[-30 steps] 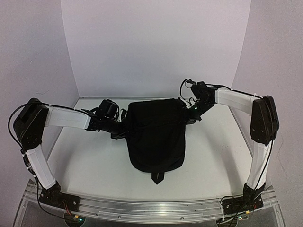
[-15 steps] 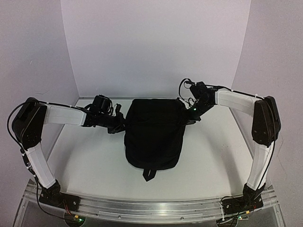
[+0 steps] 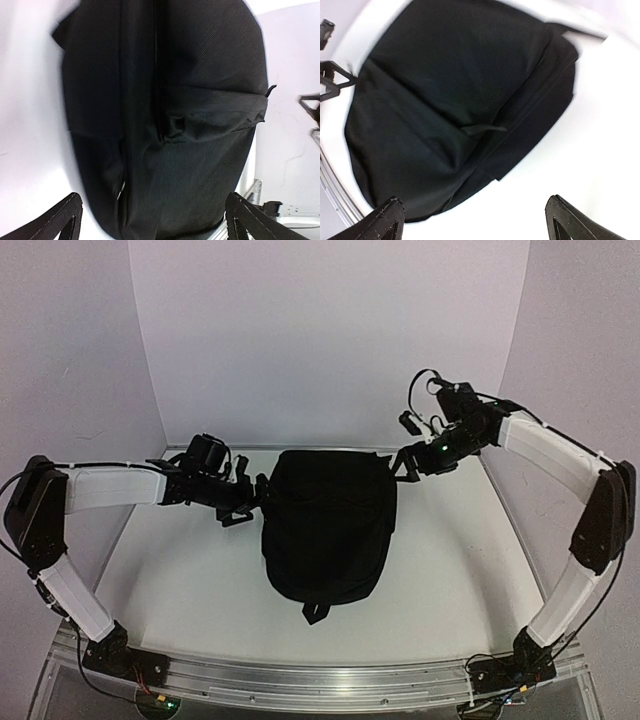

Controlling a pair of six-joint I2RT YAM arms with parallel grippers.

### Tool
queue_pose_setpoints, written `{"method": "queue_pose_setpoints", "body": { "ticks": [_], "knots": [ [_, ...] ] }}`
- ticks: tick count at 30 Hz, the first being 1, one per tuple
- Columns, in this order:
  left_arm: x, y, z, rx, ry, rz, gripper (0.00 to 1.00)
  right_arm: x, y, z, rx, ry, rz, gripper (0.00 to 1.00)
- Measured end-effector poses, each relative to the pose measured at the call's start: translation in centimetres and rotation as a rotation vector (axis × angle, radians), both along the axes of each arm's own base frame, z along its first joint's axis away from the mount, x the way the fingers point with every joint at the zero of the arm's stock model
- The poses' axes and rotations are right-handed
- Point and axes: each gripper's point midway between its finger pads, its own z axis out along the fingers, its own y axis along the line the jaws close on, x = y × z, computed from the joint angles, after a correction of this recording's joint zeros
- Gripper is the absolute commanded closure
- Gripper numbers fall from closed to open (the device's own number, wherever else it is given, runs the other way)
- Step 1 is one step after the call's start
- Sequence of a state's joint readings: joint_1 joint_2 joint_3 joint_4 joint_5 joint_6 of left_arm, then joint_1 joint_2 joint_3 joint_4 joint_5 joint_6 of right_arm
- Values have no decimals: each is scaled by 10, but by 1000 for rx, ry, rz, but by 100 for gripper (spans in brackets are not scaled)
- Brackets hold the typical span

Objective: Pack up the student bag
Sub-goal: Adjust the student bag at the center of the board, then reset both arms

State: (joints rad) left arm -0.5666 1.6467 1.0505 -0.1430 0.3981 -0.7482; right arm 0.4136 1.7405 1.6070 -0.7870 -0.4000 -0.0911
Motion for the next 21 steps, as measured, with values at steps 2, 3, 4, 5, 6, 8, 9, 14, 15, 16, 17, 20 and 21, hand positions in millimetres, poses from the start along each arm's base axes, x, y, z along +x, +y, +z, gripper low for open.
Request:
{"method": "queue_pose_setpoints", "body": {
  "ticks": [2,3,4,5,6,8,9,14,15,16,17,20,21],
  "knots": [
    [0,14,17,43,-35,19,0,-8,-10,24,11,-55,-3,2],
    [0,24,27,67,-56,32,0,-14,-16,34,16,-80,-6,2],
    [2,34,40,83,-83,52,0,-20,-22,44,19,-102,-9,2],
    [3,44,51,96,-109,70,0,-25,-29,50,20,-118,-12,2],
    [4,56,63,111,-137,92,0,-31,-36,54,20,-130,-16,2],
    [4,80,86,140,-189,138,0,-42,-48,55,13,-139,-25,2],
    [4,89,94,154,-208,161,0,-47,-55,52,8,-136,-31,2],
    [-3,111,95,218,-229,206,0,-61,-85,8,-35,-38,-55,2],
    [-5,114,85,237,-212,210,0,-62,-93,-2,-40,-9,-66,2],
    [-7,117,74,256,-193,212,0,-63,-102,-13,-43,22,-81,2],
    [-11,121,59,282,-166,215,0,-62,-111,-21,-44,49,-102,2],
    [-23,133,22,346,-92,223,0,-58,-135,-37,-28,96,-158,2],
    [-26,138,12,364,-70,228,0,-58,-141,-40,-27,104,-174,2]
  ]
}}
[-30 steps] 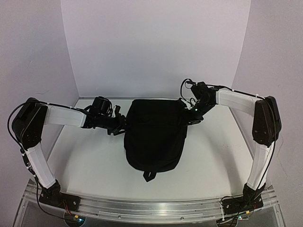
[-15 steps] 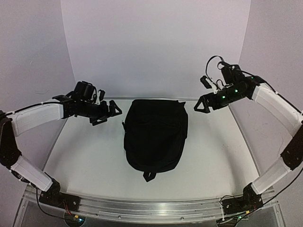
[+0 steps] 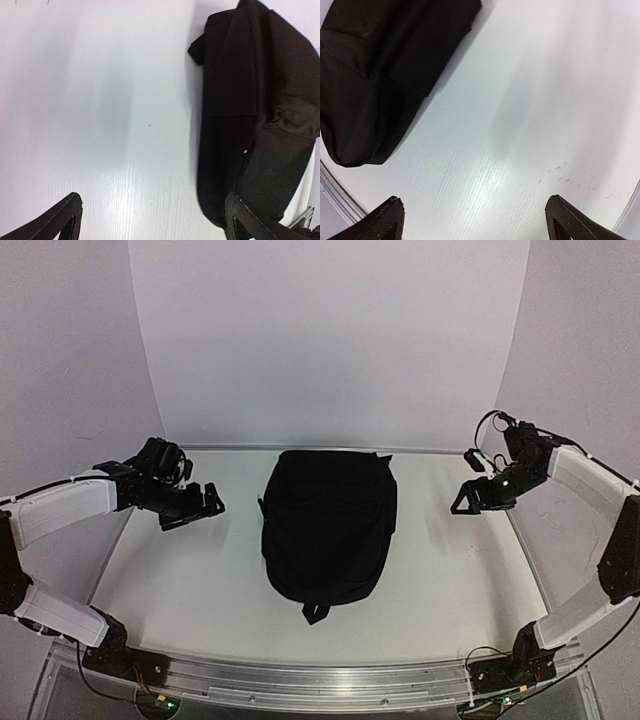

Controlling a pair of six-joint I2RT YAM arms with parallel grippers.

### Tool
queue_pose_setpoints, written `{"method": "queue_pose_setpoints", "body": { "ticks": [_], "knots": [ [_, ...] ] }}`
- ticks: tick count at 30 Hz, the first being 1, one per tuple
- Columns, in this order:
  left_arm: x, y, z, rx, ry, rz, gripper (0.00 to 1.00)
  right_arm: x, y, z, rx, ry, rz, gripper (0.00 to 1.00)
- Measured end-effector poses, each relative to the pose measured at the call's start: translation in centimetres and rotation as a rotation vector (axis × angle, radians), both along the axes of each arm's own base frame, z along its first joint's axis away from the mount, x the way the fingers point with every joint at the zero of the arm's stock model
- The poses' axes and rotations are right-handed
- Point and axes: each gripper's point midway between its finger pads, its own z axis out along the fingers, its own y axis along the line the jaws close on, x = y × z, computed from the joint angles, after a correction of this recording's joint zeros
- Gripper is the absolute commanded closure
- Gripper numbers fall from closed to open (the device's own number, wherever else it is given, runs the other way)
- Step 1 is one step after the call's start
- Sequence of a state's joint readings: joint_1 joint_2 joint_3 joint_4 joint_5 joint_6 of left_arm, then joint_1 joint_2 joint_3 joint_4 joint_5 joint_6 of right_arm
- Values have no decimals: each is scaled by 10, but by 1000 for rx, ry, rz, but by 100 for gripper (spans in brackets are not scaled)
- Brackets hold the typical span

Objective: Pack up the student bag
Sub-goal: Reset both arms

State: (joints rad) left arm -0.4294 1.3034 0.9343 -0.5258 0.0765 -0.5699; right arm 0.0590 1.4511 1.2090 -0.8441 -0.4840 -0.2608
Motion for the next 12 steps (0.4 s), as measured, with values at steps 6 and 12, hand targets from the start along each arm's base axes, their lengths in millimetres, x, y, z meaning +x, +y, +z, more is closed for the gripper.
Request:
{"method": "queue_pose_setpoints", "body": {
  "ticks": [6,12],
  "knots": [
    [3,14,-17,27,29,46,0,-5,-6,-20,19,27,-16,2],
    [10,15,-21,29,25,58,0,-7,-4,-25,29,35,-14,2]
  ]
}}
